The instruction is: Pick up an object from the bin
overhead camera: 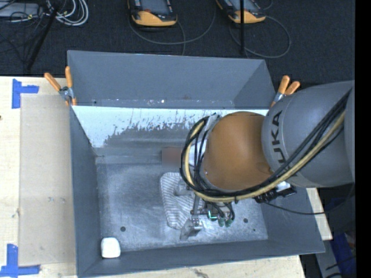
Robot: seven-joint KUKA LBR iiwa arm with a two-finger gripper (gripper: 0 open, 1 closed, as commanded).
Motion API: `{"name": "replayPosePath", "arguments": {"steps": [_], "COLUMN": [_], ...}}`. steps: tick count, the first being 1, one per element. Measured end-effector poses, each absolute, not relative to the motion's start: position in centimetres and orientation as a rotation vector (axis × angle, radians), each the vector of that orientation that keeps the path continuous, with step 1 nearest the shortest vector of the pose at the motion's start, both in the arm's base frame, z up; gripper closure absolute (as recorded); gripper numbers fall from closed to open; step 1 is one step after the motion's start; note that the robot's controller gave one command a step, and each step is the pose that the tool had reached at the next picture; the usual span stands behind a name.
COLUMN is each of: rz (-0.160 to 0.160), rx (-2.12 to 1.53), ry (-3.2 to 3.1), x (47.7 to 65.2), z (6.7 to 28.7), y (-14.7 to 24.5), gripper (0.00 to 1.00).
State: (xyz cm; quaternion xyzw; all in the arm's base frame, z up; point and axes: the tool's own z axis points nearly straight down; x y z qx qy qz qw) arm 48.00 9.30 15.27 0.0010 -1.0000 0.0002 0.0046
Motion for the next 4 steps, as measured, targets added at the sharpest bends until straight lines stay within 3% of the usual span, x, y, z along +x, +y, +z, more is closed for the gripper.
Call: {"name": "replayPosePath", "arguments": {"steps": [1, 2, 3, 4], "rz": [0.0, -0.003, -0.003, 0.001], "rx": [-0.002, 0.007, 0.006, 0.126], "ry": [-3.139, -3.139, -3.139, -3.137], "x": [48.2, 48.8, 48.8, 53.0], "z": [15.5, 7.5, 7.5, 27.5], "y": [9.3, 9.9, 9.9, 10.8], "gripper": [0.0, 1.0, 1.0, 1.0]}}
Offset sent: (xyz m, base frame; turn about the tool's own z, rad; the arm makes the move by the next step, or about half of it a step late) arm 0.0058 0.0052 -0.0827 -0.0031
